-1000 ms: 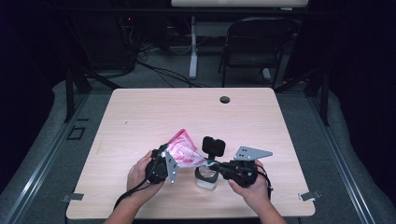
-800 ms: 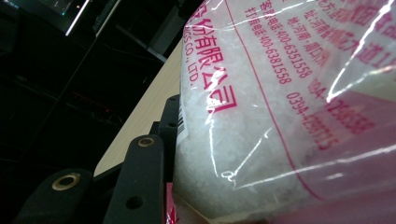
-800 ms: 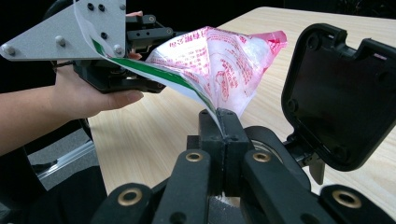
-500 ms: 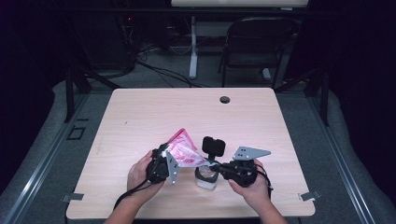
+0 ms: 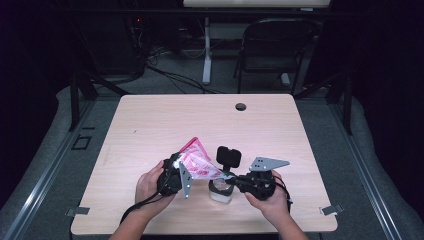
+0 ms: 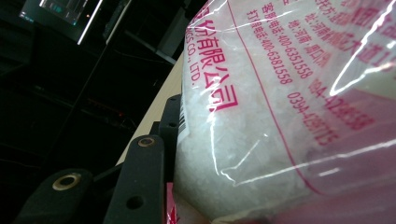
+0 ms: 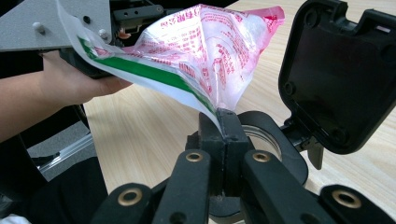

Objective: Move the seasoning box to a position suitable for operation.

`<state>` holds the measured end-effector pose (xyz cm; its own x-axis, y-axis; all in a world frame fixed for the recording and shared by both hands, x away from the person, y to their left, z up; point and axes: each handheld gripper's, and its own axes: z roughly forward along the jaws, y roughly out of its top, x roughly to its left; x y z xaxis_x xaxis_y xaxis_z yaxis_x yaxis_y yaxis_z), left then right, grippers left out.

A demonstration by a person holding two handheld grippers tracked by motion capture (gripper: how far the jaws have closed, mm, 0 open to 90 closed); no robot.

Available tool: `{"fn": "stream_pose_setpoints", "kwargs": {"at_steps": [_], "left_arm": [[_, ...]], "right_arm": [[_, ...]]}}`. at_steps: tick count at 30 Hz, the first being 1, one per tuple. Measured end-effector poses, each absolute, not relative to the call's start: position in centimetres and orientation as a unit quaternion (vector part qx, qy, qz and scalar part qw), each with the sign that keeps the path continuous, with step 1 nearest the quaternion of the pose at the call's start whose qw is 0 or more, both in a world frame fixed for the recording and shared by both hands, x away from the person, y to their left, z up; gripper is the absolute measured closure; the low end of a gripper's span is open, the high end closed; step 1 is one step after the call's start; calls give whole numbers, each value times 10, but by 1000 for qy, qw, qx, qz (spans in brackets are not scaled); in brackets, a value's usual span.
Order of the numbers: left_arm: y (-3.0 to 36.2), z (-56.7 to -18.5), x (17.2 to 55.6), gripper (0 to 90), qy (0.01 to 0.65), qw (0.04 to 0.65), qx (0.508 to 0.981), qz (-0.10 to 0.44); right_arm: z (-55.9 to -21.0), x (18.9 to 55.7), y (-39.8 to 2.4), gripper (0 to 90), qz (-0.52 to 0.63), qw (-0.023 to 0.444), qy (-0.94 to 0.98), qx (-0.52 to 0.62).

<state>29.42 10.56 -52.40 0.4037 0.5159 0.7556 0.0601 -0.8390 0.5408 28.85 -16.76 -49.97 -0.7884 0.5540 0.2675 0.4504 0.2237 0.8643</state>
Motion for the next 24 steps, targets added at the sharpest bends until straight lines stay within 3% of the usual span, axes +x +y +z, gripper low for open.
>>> {"fn": "stream_pose_setpoints", "kwargs": {"at_steps": [24], "left_arm": [[103,-519,291,654,156,196,805,538]], "right_arm": [[-505,291,-169,900,529,37,782,327]]}}
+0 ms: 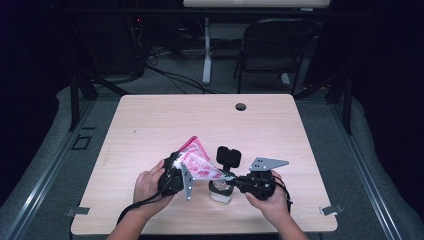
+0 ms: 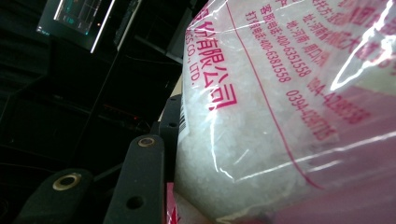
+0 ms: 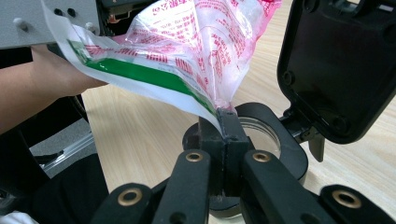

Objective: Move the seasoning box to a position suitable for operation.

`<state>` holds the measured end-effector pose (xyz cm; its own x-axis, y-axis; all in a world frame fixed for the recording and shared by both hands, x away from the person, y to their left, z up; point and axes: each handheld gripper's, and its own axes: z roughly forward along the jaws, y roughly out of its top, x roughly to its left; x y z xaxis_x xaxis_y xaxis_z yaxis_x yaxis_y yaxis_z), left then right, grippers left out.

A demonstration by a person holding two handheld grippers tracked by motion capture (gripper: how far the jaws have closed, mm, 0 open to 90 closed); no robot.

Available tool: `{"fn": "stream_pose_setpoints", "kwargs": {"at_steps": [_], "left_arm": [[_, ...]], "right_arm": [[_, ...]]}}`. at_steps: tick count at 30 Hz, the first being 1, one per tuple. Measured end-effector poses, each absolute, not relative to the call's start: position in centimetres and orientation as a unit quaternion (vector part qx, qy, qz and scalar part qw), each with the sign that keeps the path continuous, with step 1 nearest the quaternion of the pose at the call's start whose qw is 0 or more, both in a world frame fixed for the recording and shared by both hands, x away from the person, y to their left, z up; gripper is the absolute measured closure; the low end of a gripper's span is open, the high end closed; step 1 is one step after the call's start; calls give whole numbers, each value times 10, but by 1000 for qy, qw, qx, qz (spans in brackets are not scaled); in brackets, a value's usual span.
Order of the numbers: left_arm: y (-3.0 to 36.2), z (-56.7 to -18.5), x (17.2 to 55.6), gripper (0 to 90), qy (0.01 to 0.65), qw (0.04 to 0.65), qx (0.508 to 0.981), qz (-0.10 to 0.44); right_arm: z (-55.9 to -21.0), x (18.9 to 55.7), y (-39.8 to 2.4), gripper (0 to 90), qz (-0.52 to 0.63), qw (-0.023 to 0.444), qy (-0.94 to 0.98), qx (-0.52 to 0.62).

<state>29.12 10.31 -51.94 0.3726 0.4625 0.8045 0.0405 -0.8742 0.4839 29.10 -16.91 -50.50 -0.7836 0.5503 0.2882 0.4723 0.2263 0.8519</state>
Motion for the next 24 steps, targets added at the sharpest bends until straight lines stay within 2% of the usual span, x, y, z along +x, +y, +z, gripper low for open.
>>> {"fn": "stream_pose_setpoints", "kwargs": {"at_steps": [24], "left_arm": [[101,-513,289,653,131,175,798,561]], "right_arm": [[-506,291,-169,900,523,37,785,328]]}}
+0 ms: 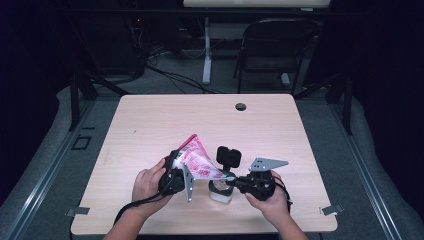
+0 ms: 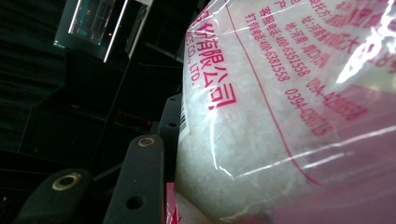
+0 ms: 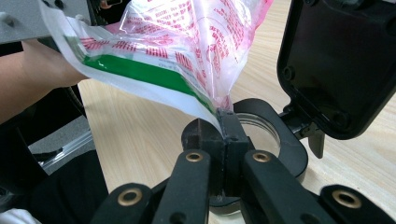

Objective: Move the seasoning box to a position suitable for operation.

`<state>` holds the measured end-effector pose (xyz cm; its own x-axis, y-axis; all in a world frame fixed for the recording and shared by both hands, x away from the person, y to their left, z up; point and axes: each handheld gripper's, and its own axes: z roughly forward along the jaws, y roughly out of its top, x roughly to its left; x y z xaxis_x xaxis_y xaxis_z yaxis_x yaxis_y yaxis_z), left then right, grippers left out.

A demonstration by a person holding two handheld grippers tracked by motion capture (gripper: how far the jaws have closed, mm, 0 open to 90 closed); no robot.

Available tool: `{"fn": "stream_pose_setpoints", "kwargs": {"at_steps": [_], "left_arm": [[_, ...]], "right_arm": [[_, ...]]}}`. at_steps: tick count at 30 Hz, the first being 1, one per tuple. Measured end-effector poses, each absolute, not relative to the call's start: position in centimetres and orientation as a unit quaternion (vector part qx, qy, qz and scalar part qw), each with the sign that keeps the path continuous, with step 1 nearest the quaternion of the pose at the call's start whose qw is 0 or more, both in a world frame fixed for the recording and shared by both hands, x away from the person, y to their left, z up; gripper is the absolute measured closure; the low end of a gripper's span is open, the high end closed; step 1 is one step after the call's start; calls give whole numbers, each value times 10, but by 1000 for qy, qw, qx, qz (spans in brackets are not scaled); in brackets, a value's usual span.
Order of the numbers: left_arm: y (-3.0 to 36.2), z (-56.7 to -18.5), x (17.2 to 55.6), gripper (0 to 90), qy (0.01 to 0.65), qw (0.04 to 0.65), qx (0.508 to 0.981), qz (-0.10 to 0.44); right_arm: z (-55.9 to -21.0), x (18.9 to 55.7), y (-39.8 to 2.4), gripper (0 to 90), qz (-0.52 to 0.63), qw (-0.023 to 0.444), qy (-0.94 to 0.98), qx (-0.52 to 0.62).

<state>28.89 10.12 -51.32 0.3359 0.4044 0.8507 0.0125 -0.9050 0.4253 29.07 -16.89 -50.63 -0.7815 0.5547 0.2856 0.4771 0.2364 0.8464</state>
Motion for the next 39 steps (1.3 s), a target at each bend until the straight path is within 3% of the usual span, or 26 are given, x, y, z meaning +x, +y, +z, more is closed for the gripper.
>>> {"fn": "stream_pose_setpoints", "kwargs": {"at_steps": [39], "left_arm": [[98,-505,285,657,101,152,788,588]], "right_arm": [[-509,292,-169,900,516,37,789,331]]}}
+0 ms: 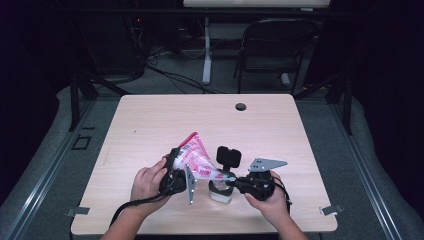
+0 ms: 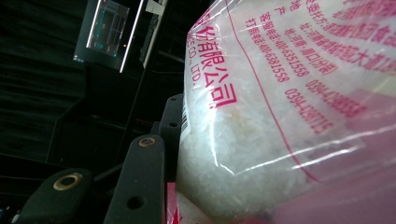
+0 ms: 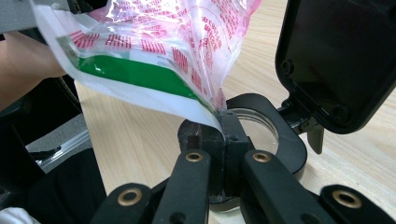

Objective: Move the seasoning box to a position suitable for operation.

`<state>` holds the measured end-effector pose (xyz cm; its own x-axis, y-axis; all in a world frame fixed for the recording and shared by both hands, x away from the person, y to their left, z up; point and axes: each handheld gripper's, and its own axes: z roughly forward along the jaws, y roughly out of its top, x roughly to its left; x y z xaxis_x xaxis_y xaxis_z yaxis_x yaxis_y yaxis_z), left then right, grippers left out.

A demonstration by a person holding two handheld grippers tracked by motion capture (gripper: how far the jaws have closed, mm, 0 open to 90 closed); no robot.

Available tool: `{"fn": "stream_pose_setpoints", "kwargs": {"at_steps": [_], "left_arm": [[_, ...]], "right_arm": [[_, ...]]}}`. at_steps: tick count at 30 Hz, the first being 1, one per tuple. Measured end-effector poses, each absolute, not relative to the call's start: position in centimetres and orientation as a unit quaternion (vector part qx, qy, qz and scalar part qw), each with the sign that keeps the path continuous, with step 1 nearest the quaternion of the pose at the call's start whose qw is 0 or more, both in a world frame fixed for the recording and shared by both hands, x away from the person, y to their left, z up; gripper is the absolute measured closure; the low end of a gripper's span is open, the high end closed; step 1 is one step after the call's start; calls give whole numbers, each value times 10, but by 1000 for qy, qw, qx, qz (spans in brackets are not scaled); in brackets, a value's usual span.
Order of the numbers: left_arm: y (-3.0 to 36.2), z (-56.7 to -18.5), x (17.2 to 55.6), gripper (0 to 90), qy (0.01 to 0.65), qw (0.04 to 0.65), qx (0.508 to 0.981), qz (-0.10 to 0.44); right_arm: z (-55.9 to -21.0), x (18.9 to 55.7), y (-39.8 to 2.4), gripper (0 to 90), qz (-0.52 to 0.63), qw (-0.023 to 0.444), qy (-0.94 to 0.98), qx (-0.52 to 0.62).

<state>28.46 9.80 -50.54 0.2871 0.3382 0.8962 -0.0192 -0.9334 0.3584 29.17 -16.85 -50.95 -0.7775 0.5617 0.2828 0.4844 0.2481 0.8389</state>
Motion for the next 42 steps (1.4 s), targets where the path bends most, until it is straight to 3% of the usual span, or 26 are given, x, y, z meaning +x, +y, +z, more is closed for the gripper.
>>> {"fn": "stream_pose_setpoints", "kwargs": {"at_steps": [42], "left_arm": [[91,-495,281,657,90,158,779,600]], "right_arm": [[-511,293,-172,900,511,35,790,337]]}}
